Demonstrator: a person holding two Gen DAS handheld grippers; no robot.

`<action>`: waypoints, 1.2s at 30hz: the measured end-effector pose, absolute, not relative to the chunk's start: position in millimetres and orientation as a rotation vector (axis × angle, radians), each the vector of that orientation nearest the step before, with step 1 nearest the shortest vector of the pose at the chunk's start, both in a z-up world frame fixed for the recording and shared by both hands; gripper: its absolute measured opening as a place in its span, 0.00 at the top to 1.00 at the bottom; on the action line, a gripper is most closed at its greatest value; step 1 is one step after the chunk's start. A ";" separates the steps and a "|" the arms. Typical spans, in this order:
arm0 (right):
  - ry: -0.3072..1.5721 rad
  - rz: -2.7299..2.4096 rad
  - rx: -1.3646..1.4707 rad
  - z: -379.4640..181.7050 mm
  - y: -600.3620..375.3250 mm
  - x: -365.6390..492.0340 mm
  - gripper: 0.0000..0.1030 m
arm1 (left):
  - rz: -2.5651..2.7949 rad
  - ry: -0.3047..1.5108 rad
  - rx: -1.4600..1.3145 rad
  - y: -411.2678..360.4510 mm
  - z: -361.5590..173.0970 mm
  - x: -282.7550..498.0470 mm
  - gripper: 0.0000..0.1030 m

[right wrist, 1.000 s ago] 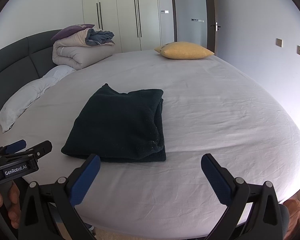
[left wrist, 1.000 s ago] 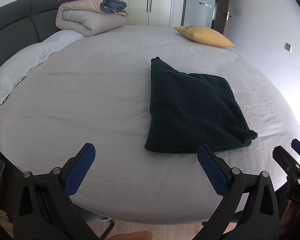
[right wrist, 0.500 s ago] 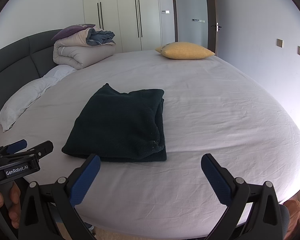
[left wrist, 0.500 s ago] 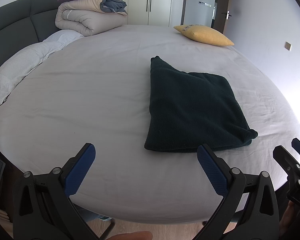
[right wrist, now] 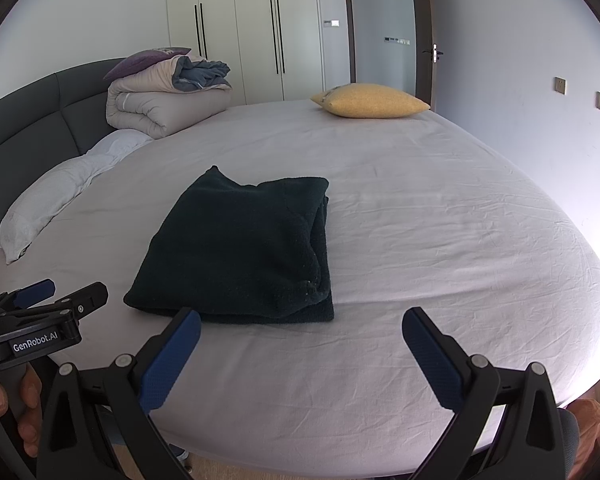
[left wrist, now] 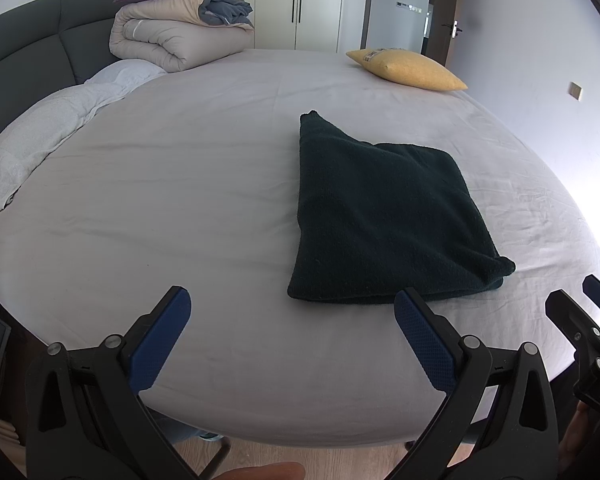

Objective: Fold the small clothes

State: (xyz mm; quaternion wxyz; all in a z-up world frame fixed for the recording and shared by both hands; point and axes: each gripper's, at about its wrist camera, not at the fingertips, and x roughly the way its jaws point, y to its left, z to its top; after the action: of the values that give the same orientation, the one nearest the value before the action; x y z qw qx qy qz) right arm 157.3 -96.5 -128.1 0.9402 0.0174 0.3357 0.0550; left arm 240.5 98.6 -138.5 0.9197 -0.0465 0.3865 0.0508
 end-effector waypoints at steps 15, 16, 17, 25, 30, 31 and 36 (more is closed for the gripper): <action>0.685 0.112 0.037 -127.8 -94.5 155.5 0.00 | 0.103 0.795 -0.095 100.0 -138.0 241.3 0.00; 0.685 0.112 0.037 -127.8 -94.5 155.6 0.00 | 0.103 0.795 -0.095 100.0 -138.0 241.1 0.00; 0.685 0.112 0.037 -127.8 -94.4 155.6 0.00 | 0.104 0.795 -0.095 100.0 -137.9 241.1 0.00; 0.686 0.116 0.044 -127.8 -93.0 152.8 0.00 | 0.102 0.795 -0.096 100.7 -137.8 241.3 0.00; 0.687 0.116 0.045 -127.7 -93.1 153.0 0.00 | 0.097 0.805 -0.103 100.5 -139.1 241.5 0.00; 0.687 0.116 0.045 -127.7 -93.2 153.1 0.00 | 0.092 0.810 -0.109 100.5 -140.0 241.1 0.00; 0.691 0.118 0.051 -128.8 -91.5 151.2 0.00 | 0.092 0.799 -0.094 99.8 -140.8 238.9 0.00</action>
State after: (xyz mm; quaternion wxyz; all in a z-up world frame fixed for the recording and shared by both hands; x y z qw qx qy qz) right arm 151.2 -91.5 -128.8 0.9389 0.0248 0.3385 0.0576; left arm 238.9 99.8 -140.8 0.9191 -0.0457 0.3887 0.0449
